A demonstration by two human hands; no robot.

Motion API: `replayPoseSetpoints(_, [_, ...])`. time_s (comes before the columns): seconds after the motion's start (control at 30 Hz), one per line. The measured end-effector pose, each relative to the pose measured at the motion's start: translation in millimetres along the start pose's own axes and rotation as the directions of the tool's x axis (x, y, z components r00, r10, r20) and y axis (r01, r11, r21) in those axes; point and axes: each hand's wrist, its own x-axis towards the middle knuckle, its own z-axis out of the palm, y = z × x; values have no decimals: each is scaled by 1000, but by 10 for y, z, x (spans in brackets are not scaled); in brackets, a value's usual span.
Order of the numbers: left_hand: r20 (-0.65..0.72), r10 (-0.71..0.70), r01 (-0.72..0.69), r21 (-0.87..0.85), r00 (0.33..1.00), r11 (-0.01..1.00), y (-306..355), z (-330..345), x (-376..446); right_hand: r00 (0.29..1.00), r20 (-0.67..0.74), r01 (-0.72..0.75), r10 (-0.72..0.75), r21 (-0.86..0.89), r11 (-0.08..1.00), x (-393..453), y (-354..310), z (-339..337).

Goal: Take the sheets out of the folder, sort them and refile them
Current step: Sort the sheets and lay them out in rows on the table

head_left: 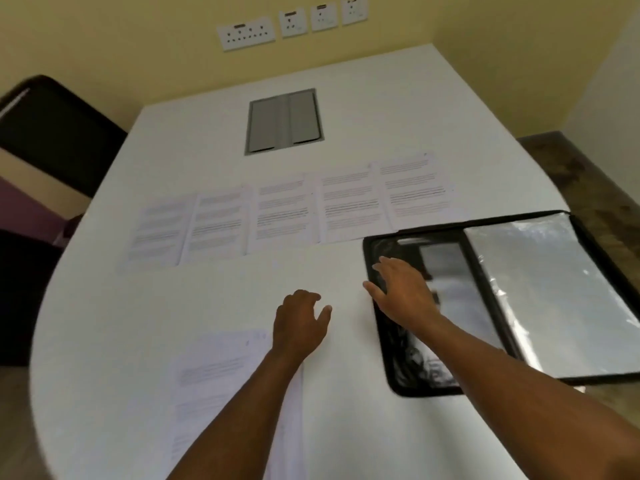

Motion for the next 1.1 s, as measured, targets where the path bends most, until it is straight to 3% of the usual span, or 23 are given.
replayPoseSetpoints(0.33, [94,-160,157,40,983,987,-1392,-162,-1369,991,118,51,-60,75,996,-1154,-949,946])
replayPoseSetpoints(0.53, [48,-365,364,33,930,931,-1980,-317,-1741,948,319,-84,13,208,975,-1670,-1426,1406])
replayPoseSetpoints(0.63, [17,-496,495,45,868,868,-2158,-381,-1813,924,379,-156,54,245,957,-1779,-1617,1531])
replayPoseSetpoints(0.8, [91,-649,651,9,755,759,-2323,-418,-1849,890,445,-218,102,218,951,-1849,-1817,1672])
replayPoseSetpoints(1.1, [96,-684,687,1,723,726,-2437,-370,-1902,834,514,-322,202,156,934,-1853,-2000,1816])
